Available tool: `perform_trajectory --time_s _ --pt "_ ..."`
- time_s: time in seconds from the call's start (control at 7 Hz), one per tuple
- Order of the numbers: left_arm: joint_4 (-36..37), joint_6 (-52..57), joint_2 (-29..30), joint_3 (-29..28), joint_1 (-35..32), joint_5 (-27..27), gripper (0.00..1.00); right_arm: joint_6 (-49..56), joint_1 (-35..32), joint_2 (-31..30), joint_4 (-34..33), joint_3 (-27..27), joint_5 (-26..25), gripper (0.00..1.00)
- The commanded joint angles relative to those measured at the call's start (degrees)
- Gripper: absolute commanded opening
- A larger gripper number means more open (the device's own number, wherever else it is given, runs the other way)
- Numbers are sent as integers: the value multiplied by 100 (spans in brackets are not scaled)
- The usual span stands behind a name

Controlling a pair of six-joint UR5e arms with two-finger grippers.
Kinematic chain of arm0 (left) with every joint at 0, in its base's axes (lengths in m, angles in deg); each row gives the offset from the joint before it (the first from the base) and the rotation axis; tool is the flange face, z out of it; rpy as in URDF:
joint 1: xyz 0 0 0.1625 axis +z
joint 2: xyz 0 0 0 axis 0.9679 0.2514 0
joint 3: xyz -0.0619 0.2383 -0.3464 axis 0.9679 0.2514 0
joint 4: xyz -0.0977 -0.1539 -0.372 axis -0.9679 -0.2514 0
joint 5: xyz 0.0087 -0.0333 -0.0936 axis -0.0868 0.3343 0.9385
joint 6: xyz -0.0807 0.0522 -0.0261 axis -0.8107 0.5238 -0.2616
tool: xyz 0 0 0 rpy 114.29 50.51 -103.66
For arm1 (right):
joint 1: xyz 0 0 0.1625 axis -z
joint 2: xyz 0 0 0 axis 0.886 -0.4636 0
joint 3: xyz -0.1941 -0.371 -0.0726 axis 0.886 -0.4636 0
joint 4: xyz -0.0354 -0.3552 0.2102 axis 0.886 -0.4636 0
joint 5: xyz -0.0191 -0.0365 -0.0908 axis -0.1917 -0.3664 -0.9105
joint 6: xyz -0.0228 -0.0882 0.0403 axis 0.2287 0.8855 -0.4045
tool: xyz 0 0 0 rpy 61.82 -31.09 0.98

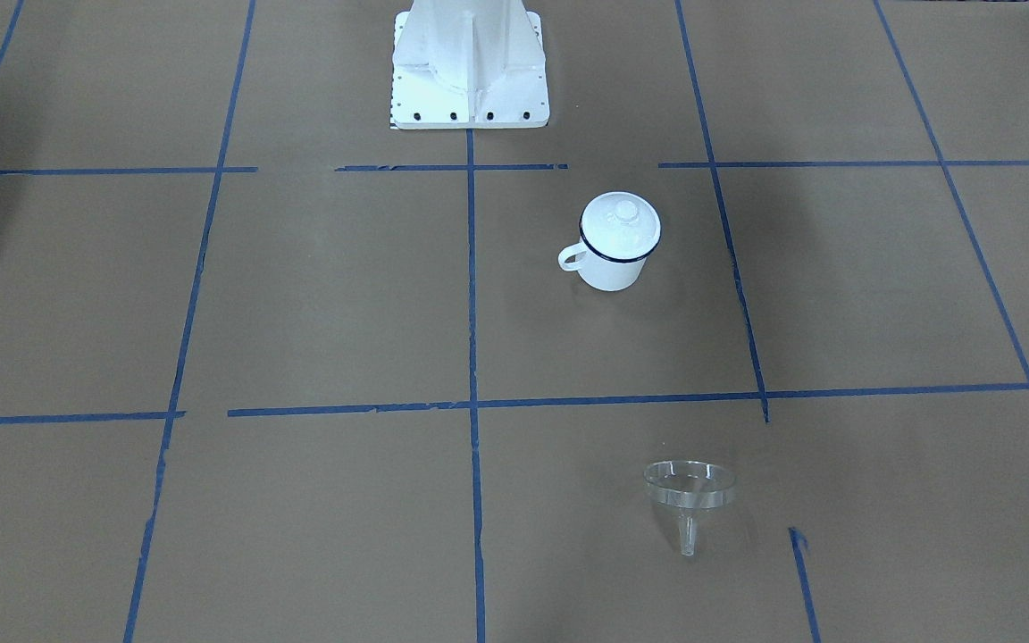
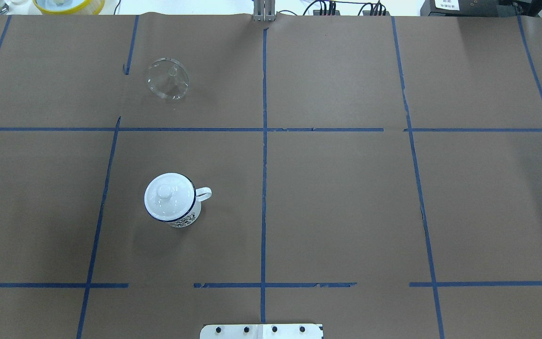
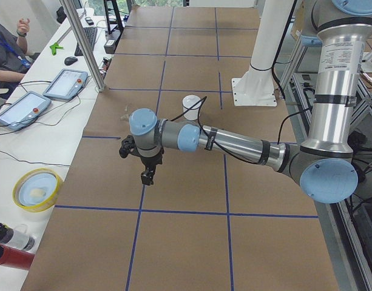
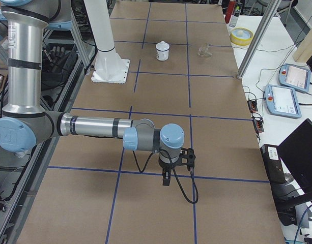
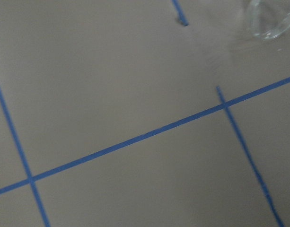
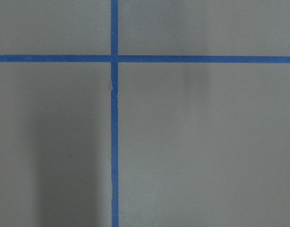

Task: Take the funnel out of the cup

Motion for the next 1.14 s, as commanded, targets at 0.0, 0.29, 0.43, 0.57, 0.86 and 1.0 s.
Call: perform_trajectory --time_s 0.0,0.29,0.43,0.57,0.86,1.0 --pt "-1 248 -366 -141 -497 32 100 0 0 0 0 5 0 100" --pt "25 187 -342 -113 -489 -21 100 0 0 0 0 -4 0 100" --pt "25 187 -368 -131 -489 -56 100 0 0 0 0 4 0 100" --pt "16 195 -368 -114 -489 -47 100 0 0 0 0 5 0 100" --pt "16 187 -368 -131 -489 -56 100 0 0 0 0 5 0 100" --pt "16 187 -377 -157 -497 -56 100 0 0 0 0 -4 0 100"
